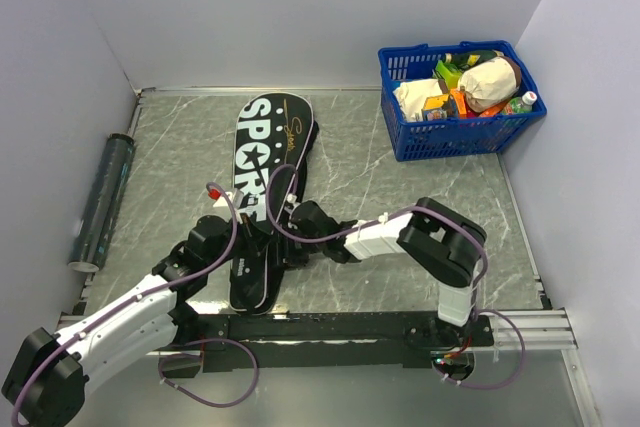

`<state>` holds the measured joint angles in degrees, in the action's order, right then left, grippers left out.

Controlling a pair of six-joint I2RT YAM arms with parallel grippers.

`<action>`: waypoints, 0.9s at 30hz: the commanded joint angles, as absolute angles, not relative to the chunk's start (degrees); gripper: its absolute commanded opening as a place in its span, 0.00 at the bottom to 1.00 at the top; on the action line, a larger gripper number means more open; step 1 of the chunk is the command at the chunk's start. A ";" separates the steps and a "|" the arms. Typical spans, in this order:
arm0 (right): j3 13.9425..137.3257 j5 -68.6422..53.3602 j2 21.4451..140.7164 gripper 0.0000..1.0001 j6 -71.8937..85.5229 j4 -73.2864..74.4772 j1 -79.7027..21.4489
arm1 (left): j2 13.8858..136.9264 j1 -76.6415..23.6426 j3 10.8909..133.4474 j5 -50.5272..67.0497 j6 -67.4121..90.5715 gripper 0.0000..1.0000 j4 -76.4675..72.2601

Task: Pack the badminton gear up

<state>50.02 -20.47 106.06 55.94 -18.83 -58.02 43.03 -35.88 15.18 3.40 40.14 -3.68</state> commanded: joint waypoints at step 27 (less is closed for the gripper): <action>59.58 -10.10 97.82 0.71 43.15 -2.54 -29.72 | 53.26 -40.60 15.03 14.24 34.99 0.01 -10.20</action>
<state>56.01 -9.72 95.61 43.33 0.32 -33.12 51.48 -38.15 14.37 9.50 36.97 -7.11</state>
